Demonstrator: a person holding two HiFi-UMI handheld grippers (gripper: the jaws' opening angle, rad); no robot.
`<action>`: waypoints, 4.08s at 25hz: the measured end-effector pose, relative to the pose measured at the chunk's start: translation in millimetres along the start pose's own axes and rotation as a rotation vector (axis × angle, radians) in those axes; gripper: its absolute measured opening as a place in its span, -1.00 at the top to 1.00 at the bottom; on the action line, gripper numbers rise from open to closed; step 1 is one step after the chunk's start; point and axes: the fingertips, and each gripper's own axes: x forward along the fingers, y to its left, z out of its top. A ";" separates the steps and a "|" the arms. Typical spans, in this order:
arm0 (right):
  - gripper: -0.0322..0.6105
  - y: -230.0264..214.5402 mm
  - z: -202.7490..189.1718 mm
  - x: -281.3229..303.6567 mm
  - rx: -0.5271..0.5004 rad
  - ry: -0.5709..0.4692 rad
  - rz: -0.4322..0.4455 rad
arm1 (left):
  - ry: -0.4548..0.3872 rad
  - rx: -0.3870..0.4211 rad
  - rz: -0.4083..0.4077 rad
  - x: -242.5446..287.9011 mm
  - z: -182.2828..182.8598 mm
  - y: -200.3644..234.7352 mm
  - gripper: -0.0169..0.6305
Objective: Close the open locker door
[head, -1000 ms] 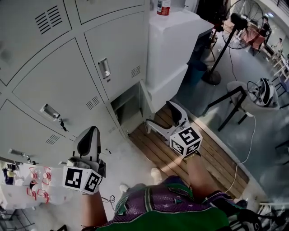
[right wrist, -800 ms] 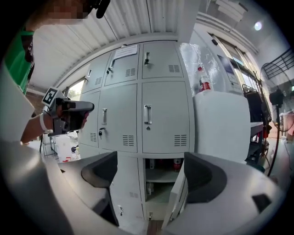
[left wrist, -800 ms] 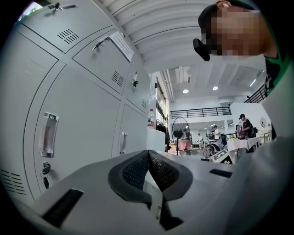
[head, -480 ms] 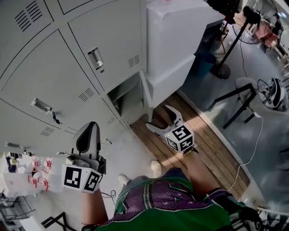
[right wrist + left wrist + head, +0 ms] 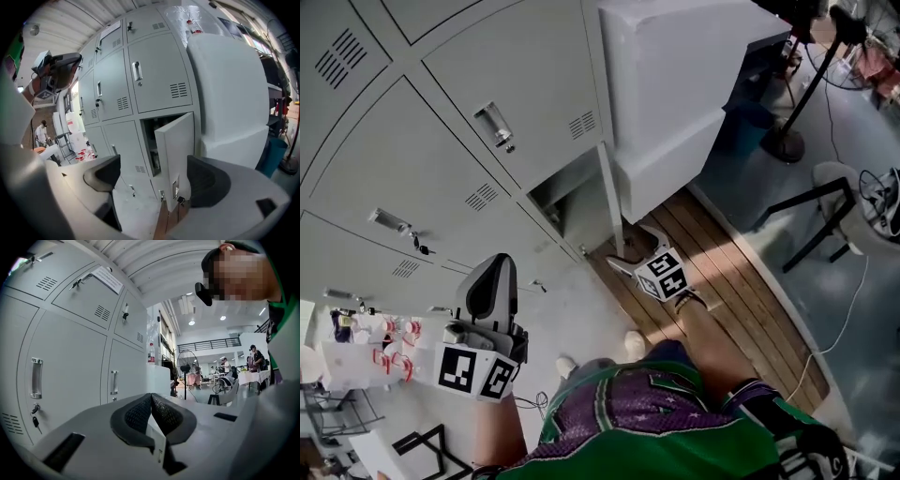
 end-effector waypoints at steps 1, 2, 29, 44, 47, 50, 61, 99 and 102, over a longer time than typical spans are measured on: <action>-0.45 -3.4 -4.9 3.8 0.002 0.007 0.002 | 0.004 0.001 0.000 1.9 0.9 -1.6 0.88; -0.44 -6.6 -9.0 7.6 0.007 0.013 0.005 | 0.006 -0.001 0.000 3.8 2.3 -2.3 0.88; -0.04 -51.4 -99.5 95.3 0.079 0.162 0.060 | 0.062 -0.110 0.033 26.0 -16.3 8.1 0.88; 0.33 -48.3 -101.4 99.9 0.127 0.161 0.050 | 0.064 -0.094 0.077 -4.3 -13.0 7.9 0.88; 0.34 -46.0 -101.7 98.9 0.117 0.177 0.058 | 0.074 -0.091 0.111 -15.4 -11.7 10.8 0.88; 0.34 -43.7 -99.8 102.0 0.108 0.192 0.065 | 0.077 -0.083 0.152 -27.9 -8.6 12.5 0.88; 0.35 -30.4 -94.8 114.4 0.098 0.223 0.051 | 0.067 -0.077 0.215 -65.9 -1.2 26.8 0.88; 0.32 17.8 -65.0 202.7 0.244 0.142 -0.220 | 0.138 -0.066 -0.161 -49.8 -23.1 138.0 0.88; 0.32 20.0 -61.7 210.7 0.256 0.137 -0.232 | 0.138 -0.056 -0.198 -49.4 -24.1 142.2 0.88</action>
